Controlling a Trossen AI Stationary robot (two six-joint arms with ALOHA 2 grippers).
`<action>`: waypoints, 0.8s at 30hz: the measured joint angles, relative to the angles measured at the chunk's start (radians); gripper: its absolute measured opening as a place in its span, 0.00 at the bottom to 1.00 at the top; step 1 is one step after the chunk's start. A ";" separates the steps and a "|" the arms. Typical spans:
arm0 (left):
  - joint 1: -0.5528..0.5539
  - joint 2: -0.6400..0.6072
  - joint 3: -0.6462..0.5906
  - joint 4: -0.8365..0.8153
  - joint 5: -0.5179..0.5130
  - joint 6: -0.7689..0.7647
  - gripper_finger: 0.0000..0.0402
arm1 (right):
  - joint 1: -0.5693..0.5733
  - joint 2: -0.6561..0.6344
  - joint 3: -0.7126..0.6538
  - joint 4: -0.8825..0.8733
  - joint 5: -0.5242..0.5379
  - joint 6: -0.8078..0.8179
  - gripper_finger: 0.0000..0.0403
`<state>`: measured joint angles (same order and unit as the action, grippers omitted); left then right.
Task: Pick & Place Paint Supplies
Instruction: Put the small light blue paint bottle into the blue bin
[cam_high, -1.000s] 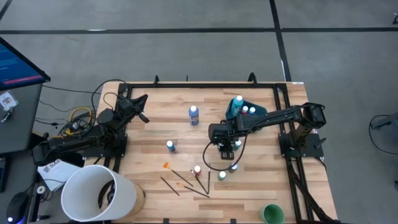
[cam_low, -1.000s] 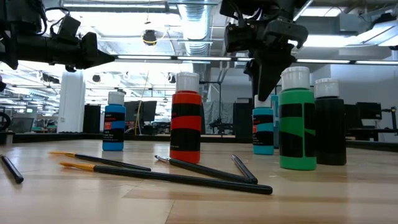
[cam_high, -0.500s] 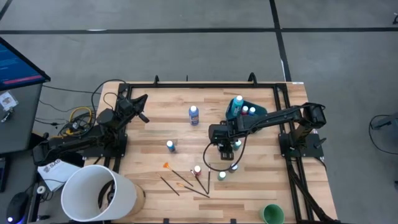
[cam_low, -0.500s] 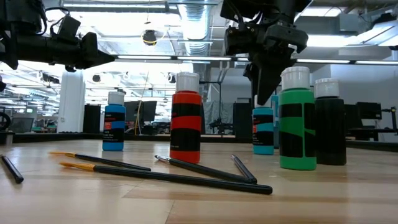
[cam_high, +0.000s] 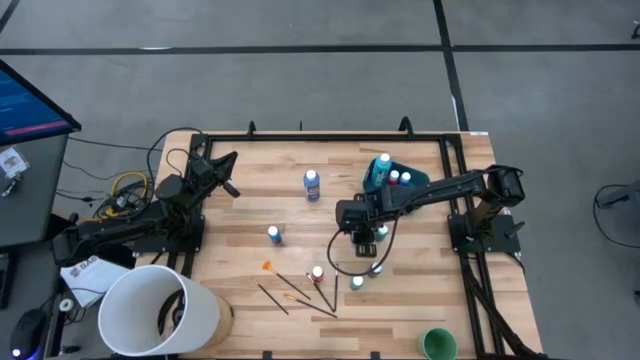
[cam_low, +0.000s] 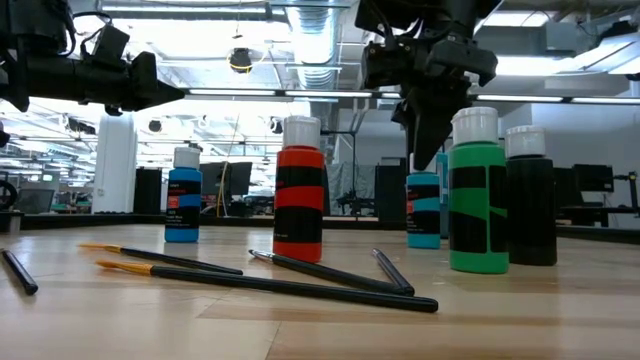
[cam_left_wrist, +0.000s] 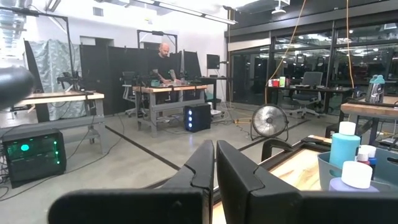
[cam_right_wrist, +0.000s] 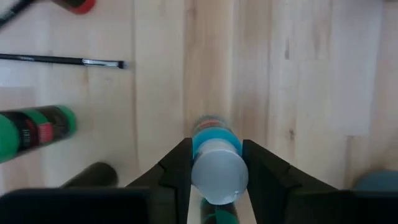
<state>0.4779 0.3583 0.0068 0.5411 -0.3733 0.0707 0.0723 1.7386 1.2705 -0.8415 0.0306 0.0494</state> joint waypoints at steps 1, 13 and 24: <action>0.000 0.000 0.000 0.000 0.000 0.000 0.02 | 0.000 0.000 0.000 -0.006 0.012 -0.005 0.27; 0.000 0.000 0.000 0.000 0.003 0.000 0.02 | -0.055 -0.184 -0.001 -0.044 0.027 -0.061 0.27; 0.000 0.000 0.000 0.001 0.001 0.000 0.02 | -0.288 -0.446 0.000 -0.323 0.141 0.038 0.28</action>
<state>0.4778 0.3580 0.0071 0.5423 -0.3719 0.0704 -0.2161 1.2930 1.2701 -1.1645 0.1715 0.0875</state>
